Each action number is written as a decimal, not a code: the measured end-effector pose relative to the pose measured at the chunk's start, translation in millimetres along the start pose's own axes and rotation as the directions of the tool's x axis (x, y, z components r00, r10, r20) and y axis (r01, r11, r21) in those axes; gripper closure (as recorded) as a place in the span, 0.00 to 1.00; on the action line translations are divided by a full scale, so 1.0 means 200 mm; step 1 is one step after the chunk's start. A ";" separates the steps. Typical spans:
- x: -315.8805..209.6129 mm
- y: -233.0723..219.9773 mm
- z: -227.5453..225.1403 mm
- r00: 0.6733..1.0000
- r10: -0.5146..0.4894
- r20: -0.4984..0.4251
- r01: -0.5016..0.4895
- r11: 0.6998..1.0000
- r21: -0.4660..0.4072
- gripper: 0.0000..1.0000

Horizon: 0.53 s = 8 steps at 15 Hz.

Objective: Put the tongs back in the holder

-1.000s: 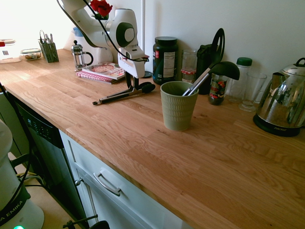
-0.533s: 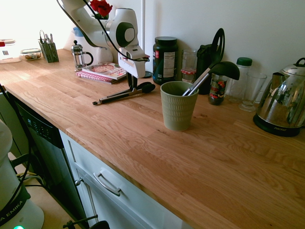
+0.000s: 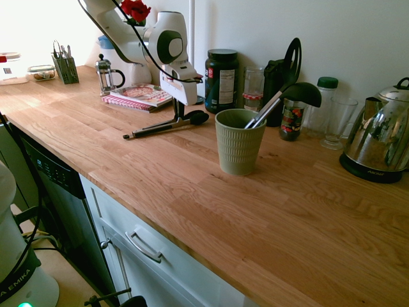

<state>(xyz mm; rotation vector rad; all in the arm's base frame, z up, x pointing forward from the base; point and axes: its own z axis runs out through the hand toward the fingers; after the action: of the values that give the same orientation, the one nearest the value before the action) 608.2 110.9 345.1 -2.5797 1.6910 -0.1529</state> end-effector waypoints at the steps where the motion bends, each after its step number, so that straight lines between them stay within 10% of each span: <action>1: 0.01 0.00 -0.05 1.000 -0.004 0.001 0.004 1.000 0.014 1.00; 8: 0.00 0.13 -0.80 0.991 -0.129 0.022 0.126 0.985 0.117 1.00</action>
<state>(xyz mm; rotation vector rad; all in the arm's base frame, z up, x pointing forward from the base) 566.4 101.2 502.4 -2.5904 1.4611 -0.2102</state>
